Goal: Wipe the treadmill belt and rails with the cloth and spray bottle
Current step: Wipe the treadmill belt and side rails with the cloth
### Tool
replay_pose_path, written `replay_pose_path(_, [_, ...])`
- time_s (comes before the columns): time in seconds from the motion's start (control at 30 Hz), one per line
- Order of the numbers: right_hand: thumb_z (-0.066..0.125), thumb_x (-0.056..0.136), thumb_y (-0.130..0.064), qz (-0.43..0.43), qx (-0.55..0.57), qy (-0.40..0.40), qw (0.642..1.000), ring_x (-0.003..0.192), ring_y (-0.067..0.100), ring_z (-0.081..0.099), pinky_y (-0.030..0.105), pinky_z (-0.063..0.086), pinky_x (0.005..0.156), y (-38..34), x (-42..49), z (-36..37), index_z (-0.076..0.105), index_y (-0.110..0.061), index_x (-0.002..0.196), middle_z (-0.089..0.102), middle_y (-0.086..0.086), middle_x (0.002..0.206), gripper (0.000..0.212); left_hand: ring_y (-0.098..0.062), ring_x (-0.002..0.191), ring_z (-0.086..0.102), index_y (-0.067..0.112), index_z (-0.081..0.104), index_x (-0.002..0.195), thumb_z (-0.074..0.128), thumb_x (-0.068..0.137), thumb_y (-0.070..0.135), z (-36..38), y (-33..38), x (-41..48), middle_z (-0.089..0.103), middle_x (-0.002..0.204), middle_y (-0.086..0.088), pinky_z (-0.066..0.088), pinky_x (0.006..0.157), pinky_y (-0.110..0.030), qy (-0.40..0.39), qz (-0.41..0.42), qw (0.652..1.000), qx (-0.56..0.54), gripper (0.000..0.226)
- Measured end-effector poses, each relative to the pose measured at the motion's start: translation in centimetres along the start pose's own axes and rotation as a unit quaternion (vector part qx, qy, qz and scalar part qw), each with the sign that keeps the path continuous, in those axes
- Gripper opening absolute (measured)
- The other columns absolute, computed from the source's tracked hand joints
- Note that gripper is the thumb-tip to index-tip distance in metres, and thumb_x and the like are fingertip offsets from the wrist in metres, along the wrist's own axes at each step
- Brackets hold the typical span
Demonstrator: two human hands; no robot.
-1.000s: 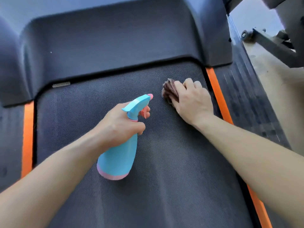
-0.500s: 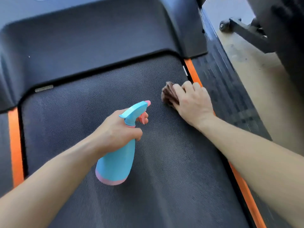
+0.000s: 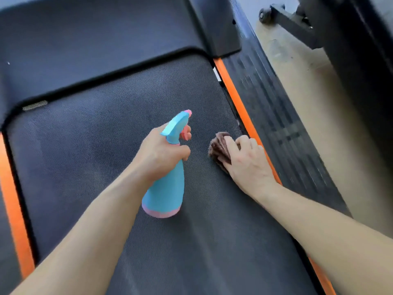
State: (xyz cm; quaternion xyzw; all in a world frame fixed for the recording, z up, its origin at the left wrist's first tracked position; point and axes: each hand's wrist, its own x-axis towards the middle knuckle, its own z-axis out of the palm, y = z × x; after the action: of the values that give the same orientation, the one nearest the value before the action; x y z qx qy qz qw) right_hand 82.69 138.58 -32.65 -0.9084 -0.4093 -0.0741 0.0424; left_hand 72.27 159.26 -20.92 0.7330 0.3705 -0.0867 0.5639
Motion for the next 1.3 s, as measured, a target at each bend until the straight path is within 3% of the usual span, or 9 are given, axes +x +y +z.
replay_pose_path(0.13, [0.068, 0.090, -0.042, 0.058, -0.025, 0.013, 0.998, 0.079, 0.032, 0.050, 0.043, 0.041, 0.064, -1.6, -0.7, 0.5, 0.062, -0.012, 0.121, 0.054, 0.011, 0.094, 0.043, -0.016, 0.095, 0.070, 0.034, 0.073, 0.098, 0.066, 0.062, 0.018, 0.7, -1.2, -0.7, 0.077, 0.105, 0.016, 0.054, 0.084, -0.035, -0.010, -0.007, 1.000, -0.007, 0.041])
replay_pose_path(0.3, [0.073, 0.085, -0.034, 0.033, -0.065, 0.048, 0.996, 0.080, 0.031, 0.052, 0.041, 0.040, 0.065, -0.2, 2.0, -0.1, 0.063, -0.012, 0.114, 0.056, 0.009, 0.094, 0.038, -0.007, 0.092, 0.068, 0.042, 0.074, 0.099, 0.066, 0.055, 0.022, 1.6, -1.3, 0.1, 0.075, 0.104, 0.023, 0.051, 0.081, -0.029, -0.014, 0.011, 0.999, 0.037, 0.049])
replay_pose_path(0.4, [0.063, 0.090, -0.024, 0.102, -0.072, 0.078, 0.989, 0.084, 0.033, 0.058, 0.040, 0.043, 0.067, -0.8, 9.7, 0.5, 0.065, -0.011, 0.098, 0.060, 0.010, 0.095, 0.015, -0.007, 0.085, 0.065, 0.045, 0.073, 0.106, 0.065, 0.054, 0.023, 1.8, -0.6, 0.0, 0.075, 0.102, 0.024, 0.053, 0.080, -0.029, -0.005, 0.016, 0.998, 0.055, 0.057])
replay_pose_path(0.5, [0.046, 0.097, -0.012, 0.150, -0.009, 0.012, 0.989, 0.099, 0.034, 0.057, 0.042, 0.045, 0.079, -2.5, 15.3, 0.0, 0.066, -0.008, 0.107, 0.060, 0.011, 0.111, 0.023, -0.010, 0.086, 0.067, 0.037, 0.074, 0.107, 0.065, 0.055, 0.021, 1.5, -0.2, -0.6, 0.075, 0.103, 0.023, 0.055, 0.079, -0.030, 0.023, 0.021, 0.998, 0.053, 0.055])
replay_pose_path(0.63, [0.066, 0.090, -0.030, 0.122, -0.038, 0.023, 0.992, 0.086, 0.032, 0.058, 0.040, 0.045, 0.071, -1.1, 10.2, -0.7, 0.065, -0.012, 0.092, 0.060, 0.009, 0.095, 0.017, -0.003, 0.091, 0.068, 0.026, 0.074, 0.107, 0.070, 0.063, 0.014, 1.0, -0.4, -1.2, 0.075, 0.105, 0.021, 0.055, 0.081, -0.029, 0.031, 0.022, 0.999, 0.033, 0.046])
replay_pose_path(0.77, [0.064, 0.091, -0.039, 0.079, -0.038, -0.025, 0.996, 0.081, 0.032, 0.053, 0.041, 0.041, 0.067, 0.5, 1.1, -1.9, 0.059, -0.014, 0.094, 0.055, 0.008, 0.090, 0.026, -0.004, 0.097, 0.068, 0.025, 0.074, 0.107, 0.068, 0.057, 0.018, 1.4, -1.2, -1.7, 0.075, 0.105, 0.018, 0.055, 0.081, -0.028, 0.015, 0.018, 0.999, 0.048, 0.051])
replay_pose_path(0.93, [0.070, 0.087, -0.027, 0.110, -0.082, 0.007, 0.991, 0.083, 0.033, 0.056, 0.040, 0.043, 0.068, -0.5, 6.9, -0.3, 0.062, -0.013, 0.092, 0.058, 0.008, 0.092, 0.017, -0.005, 0.096, 0.068, 0.029, 0.073, 0.112, 0.072, 0.061, 0.016, 1.0, -2.4, -1.8, 0.075, 0.107, 0.022, 0.052, 0.083, -0.027, 0.025, 0.004, 0.998, 0.050, 0.052])
replay_pose_path(1.13, [0.044, 0.101, -0.019, 0.123, -0.017, -0.035, 0.992, 0.112, 0.035, 0.053, 0.045, 0.043, 0.090, -1.9, 18.3, 0.4, 0.063, -0.008, 0.119, 0.057, 0.012, 0.124, 0.028, 0.000, 0.087, 0.066, 0.029, 0.074, 0.102, 0.075, 0.063, 0.019, 0.0, -3.4, -2.1, 0.073, 0.105, 0.026, 0.048, 0.071, -0.015, 0.046, 0.014, 0.996, 0.074, 0.041])
replay_pose_path(1.3, [0.066, 0.088, -0.038, 0.062, -0.043, -0.009, 0.997, 0.087, 0.035, 0.056, 0.043, 0.044, 0.070, -0.4, 8.1, -1.2, 0.062, -0.012, 0.098, 0.059, 0.010, 0.096, 0.027, 0.004, 0.085, 0.064, 0.036, 0.073, 0.104, 0.075, 0.071, 0.012, -0.5, -2.7, -2.3, 0.073, 0.106, 0.027, 0.048, 0.072, -0.014, 0.041, 0.013, 0.997, 0.062, 0.041])
